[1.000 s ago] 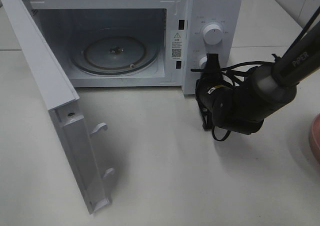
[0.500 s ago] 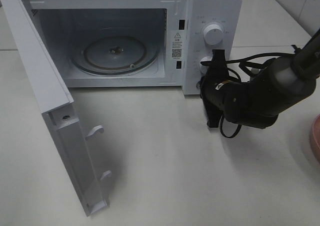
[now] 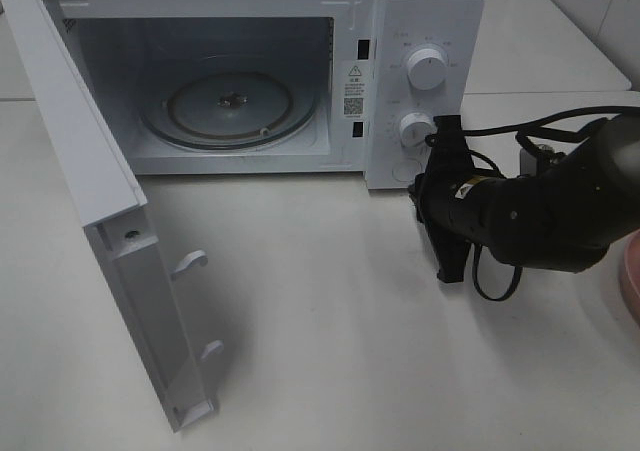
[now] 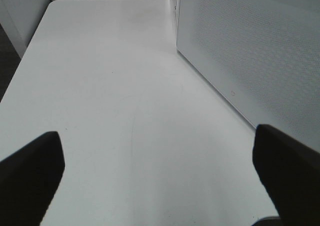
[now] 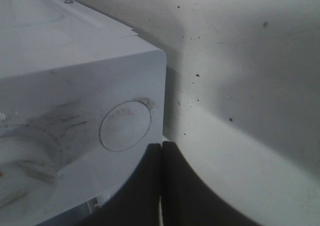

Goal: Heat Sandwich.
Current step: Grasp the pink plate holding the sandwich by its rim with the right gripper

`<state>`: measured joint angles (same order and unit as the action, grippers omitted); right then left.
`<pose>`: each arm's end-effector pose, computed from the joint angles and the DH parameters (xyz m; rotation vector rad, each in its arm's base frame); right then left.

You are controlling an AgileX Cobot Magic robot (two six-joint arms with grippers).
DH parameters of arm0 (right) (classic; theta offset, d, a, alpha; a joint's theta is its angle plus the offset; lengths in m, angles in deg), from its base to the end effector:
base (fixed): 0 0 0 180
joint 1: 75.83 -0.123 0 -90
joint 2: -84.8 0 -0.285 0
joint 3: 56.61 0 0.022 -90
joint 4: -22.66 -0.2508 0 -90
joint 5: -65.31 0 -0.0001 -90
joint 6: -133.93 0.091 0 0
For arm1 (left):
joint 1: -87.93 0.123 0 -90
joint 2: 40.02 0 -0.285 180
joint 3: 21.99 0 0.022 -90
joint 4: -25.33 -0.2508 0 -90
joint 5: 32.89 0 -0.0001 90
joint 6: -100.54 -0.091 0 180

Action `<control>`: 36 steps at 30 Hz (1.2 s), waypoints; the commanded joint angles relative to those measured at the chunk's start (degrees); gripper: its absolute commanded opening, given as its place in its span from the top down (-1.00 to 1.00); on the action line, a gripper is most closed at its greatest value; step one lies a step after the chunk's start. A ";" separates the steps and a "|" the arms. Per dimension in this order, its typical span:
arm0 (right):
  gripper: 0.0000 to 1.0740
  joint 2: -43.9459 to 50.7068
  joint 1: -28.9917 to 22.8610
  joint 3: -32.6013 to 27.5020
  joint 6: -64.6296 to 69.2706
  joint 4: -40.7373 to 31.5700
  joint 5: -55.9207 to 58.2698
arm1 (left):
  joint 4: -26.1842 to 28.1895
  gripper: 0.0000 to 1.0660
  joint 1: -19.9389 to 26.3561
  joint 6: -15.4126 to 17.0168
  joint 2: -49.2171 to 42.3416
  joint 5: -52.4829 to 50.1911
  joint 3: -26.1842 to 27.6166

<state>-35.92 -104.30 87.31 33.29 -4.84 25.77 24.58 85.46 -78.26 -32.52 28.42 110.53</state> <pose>0.3111 0.1383 0.1018 1.4912 1.6984 1.0192 -0.0082 0.0014 0.2818 0.0216 2.0295 -0.0248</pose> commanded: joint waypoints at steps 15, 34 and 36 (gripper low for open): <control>0.93 15.07 0.52 -3.61 -37.87 5.56 29.05 | -0.11 -0.83 0.06 -0.11 -1.32 0.00 -0.11; 0.84 28.65 0.52 -3.50 -90.64 6.07 55.46 | -0.11 -0.83 0.06 -0.11 -1.32 0.00 -0.11; 0.80 29.45 0.52 -3.50 -90.87 7.91 58.56 | -0.11 -0.83 0.06 -0.11 -1.32 0.00 -0.11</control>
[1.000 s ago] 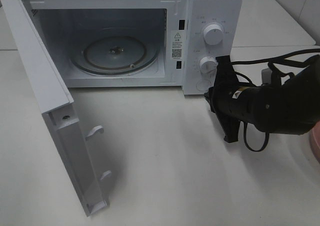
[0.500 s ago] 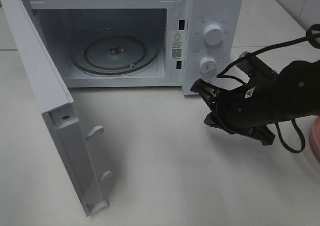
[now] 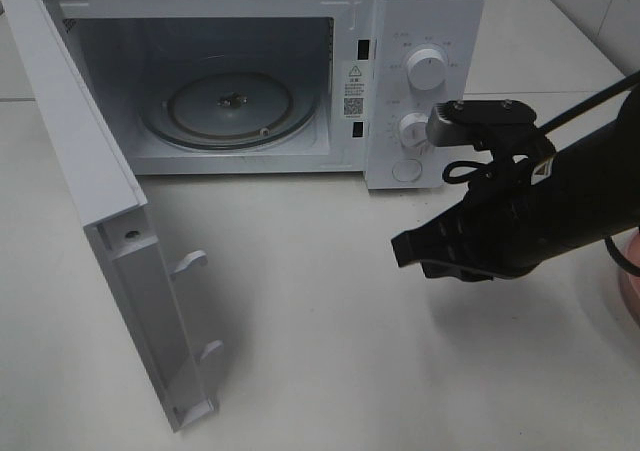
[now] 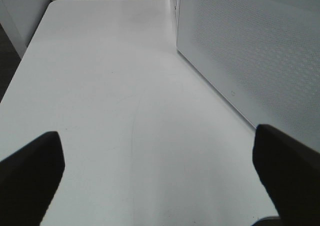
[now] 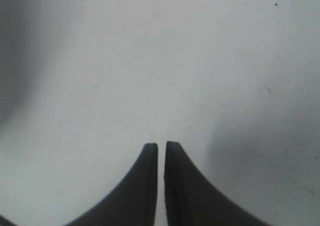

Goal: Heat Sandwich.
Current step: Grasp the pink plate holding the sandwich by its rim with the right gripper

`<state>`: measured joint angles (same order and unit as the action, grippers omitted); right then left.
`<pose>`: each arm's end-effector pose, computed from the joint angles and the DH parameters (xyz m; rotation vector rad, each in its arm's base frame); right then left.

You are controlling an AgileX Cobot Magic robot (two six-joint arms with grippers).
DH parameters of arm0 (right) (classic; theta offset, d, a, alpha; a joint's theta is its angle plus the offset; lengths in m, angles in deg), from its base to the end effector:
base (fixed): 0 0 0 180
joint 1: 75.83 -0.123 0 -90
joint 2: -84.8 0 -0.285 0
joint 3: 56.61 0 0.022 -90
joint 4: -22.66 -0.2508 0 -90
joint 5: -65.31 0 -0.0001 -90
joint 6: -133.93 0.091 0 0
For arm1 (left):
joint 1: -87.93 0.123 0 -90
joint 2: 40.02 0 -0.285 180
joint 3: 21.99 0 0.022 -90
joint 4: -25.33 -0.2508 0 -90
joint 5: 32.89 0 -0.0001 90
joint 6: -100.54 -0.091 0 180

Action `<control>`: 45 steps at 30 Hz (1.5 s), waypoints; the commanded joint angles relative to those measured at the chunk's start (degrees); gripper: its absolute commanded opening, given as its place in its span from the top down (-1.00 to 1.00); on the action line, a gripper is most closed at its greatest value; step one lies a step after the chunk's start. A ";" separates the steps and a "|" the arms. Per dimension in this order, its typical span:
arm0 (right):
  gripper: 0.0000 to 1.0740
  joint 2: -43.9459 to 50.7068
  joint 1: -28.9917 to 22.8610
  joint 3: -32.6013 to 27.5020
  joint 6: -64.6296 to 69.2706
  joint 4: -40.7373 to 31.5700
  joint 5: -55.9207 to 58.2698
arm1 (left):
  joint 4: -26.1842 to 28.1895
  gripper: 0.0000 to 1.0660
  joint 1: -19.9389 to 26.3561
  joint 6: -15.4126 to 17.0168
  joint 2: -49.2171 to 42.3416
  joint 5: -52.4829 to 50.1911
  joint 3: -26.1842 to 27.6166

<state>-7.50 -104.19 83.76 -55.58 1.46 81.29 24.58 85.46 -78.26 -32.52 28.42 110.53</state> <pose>0.2263 0.1325 0.1807 -0.4325 2.5679 0.3827 -0.0082 0.0014 0.2818 0.0216 2.0295 -0.0248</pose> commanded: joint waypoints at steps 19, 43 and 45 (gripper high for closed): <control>-0.62 1.95 2.52 0.80 0.11 9.97 19.25 | -0.11 -0.83 0.06 -0.11 -1.32 0.00 -0.11; -0.51 0.57 29.28 8.42 6.53 23.09 25.61 | -0.11 -0.83 0.06 -0.11 -1.32 0.00 -0.11; -0.50 -0.29 31.17 8.42 6.53 23.15 24.29 | -0.11 -0.83 0.06 -0.11 -1.32 0.00 -0.11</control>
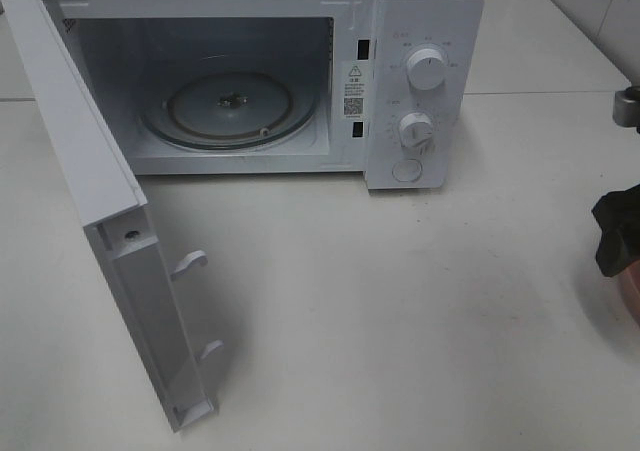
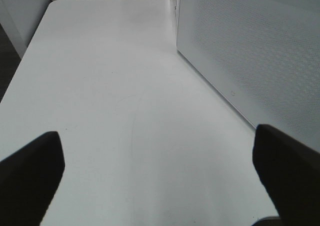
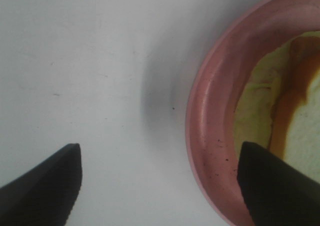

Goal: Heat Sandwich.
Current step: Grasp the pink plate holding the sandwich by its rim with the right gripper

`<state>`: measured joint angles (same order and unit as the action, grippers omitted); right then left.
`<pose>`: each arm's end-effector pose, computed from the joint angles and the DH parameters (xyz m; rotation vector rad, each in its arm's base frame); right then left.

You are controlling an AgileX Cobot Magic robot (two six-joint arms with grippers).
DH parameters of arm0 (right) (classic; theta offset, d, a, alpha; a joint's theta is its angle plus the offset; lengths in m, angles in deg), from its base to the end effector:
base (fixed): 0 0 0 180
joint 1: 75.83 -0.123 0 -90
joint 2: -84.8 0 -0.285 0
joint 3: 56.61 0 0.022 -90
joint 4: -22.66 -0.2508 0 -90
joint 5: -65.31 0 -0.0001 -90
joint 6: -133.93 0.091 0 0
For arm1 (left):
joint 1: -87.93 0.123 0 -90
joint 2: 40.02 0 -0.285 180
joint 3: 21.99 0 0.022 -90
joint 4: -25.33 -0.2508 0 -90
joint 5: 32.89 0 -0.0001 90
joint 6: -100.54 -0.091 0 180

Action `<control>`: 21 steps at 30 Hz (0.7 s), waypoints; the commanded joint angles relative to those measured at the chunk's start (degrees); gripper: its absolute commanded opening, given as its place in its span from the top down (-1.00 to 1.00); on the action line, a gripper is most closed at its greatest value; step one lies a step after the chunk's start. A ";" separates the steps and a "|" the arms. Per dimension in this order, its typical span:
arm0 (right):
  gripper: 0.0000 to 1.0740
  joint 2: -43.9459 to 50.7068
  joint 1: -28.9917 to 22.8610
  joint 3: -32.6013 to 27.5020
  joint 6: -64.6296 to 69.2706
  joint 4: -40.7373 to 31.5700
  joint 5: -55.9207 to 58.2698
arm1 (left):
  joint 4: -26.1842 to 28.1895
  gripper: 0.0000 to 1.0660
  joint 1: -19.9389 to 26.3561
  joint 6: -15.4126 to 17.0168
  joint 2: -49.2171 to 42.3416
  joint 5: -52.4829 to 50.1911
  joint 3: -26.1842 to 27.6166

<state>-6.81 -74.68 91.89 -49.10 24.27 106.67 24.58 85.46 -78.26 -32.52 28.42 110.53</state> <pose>0.2543 -0.0068 0.2016 -0.0737 2.8702 -0.0450 -0.0082 0.0014 0.2818 0.0216 2.0295 -0.0248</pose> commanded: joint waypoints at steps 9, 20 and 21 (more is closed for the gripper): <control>-0.49 -7.05 5.44 0.29 -0.17 0.57 -3.55 | -0.11 -0.83 0.06 -0.11 -1.32 0.00 -0.11; -0.47 -13.35 5.56 0.29 1.32 4.01 -8.31 | -0.11 -0.83 0.06 -0.11 -1.32 0.00 -0.11; -0.47 -13.35 5.56 0.29 1.32 4.01 -8.31 | -0.11 -0.83 0.06 -0.11 -1.32 0.00 -0.11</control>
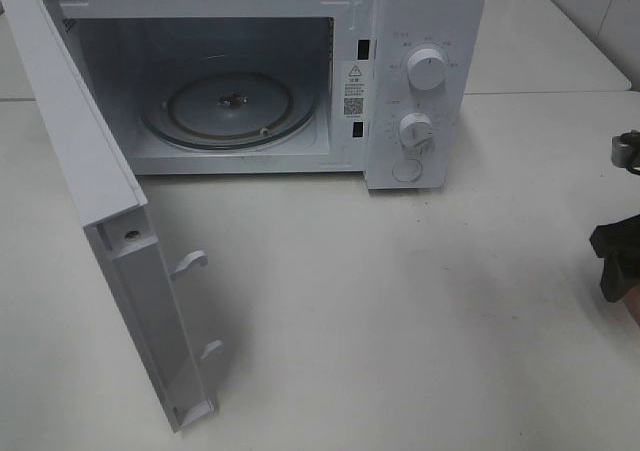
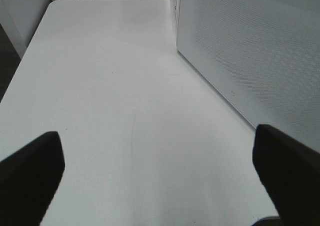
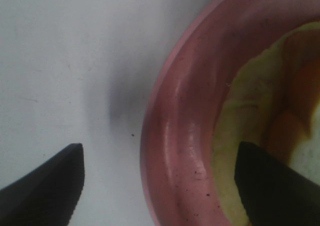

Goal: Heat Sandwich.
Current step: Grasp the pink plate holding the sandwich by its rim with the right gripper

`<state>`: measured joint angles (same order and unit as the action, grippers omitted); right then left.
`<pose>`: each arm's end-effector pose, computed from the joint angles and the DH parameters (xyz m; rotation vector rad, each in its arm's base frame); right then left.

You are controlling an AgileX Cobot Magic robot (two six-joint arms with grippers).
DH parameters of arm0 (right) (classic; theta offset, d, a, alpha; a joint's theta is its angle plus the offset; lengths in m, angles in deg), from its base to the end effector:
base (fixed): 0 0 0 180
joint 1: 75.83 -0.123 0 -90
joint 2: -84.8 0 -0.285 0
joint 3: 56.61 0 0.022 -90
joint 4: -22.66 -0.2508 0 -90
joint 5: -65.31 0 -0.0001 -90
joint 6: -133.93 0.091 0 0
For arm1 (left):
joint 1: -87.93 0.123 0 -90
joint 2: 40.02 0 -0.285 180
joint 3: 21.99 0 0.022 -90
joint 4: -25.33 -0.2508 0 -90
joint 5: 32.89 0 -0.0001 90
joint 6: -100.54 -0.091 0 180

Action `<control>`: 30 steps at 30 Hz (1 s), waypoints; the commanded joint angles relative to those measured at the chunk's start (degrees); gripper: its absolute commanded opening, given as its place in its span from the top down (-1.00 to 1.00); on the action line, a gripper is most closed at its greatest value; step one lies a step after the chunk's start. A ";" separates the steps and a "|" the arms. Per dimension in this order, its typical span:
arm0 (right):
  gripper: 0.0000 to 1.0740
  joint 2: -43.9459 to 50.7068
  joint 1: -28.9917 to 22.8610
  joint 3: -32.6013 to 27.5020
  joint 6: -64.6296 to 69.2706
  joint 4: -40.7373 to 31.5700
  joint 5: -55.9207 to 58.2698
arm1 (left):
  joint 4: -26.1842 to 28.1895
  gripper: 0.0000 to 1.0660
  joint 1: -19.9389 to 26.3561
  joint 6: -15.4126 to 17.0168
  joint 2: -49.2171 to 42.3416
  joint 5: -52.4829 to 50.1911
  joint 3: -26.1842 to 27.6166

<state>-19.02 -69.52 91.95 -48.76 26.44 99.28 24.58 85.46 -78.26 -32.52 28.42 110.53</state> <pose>0.2752 -0.0338 0.1478 0.0176 2.9564 -0.0838 -0.0082 0.0014 0.2818 0.0216 2.0295 -0.0248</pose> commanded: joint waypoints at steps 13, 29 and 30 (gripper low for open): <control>-0.42 -6.76 0.40 0.23 2.69 2.41 -4.18 | -0.11 -0.83 0.06 -0.11 -1.32 0.00 -0.11; 0.48 -6.76 0.40 0.23 10.49 2.92 -3.61 | -0.11 -0.83 0.06 -0.11 -1.32 0.00 -0.11; 0.83 -6.76 0.40 0.23 9.85 2.92 -2.98 | -0.11 -0.83 0.06 -0.11 -1.32 0.00 -0.11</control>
<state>-25.61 -69.52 92.01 -39.36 28.79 95.16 24.58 85.46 -78.26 -32.52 28.42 110.53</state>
